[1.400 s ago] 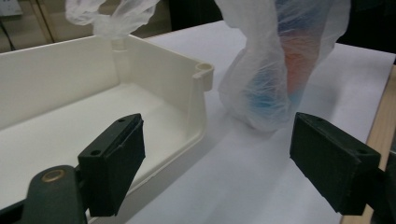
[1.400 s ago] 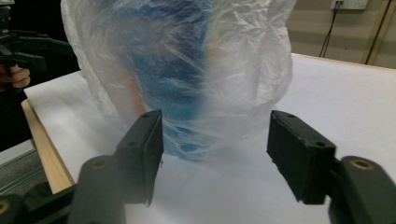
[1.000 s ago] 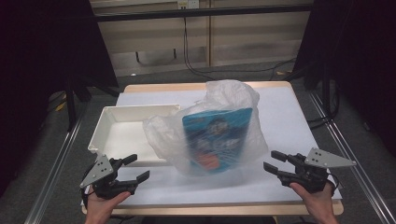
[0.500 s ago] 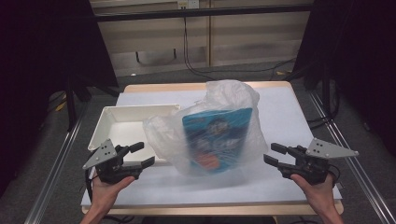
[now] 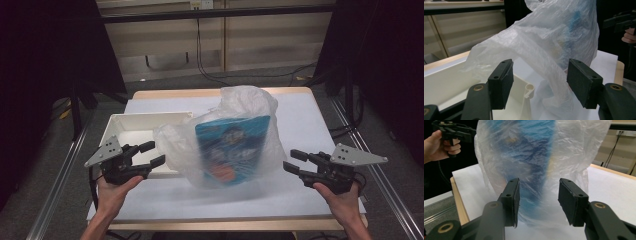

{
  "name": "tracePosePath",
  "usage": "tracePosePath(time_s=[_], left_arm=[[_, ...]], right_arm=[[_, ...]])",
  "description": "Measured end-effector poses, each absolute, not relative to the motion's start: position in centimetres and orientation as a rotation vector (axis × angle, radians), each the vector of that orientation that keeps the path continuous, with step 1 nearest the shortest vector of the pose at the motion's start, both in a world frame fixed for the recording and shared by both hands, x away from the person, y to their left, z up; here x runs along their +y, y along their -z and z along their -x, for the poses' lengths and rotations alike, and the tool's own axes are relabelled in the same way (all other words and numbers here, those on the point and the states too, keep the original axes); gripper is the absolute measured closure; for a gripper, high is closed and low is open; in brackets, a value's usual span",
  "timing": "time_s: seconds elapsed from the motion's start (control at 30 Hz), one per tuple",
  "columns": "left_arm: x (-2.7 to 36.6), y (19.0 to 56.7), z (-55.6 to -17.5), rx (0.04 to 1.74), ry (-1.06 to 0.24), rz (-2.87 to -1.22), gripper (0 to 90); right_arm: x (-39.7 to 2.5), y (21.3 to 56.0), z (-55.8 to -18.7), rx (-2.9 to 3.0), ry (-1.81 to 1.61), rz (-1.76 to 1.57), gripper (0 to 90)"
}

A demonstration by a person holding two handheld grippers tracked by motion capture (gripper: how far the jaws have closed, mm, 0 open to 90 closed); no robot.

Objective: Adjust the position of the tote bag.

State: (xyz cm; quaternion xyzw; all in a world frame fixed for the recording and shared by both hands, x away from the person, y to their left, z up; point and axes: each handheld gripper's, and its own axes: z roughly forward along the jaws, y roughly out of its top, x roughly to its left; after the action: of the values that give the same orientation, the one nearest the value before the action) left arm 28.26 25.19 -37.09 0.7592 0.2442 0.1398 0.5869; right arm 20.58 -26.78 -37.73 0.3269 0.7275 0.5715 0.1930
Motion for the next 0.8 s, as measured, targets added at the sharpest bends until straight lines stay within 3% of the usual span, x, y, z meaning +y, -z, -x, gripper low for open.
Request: tracePosePath(time_s=[0.6, 0.7, 0.8], left_arm=[[24.2, 36.7, -31.7, 0.612, -0.256, -1.728, 42.7], [24.0, 36.5, -32.3, 0.598, -0.249, -1.728, 49.0], [23.8, 36.1, -32.3, 0.571, -0.252, -1.727, 74.5]], right_arm=[[-27.0, 37.9, -20.7, 2.044, -1.601, -0.922, 50.4], [-26.9, 38.0, -20.8, 2.048, -1.601, -0.919, 50.1], [-27.0, 38.0, -20.7, 2.045, -1.593, -0.923, 49.9]])
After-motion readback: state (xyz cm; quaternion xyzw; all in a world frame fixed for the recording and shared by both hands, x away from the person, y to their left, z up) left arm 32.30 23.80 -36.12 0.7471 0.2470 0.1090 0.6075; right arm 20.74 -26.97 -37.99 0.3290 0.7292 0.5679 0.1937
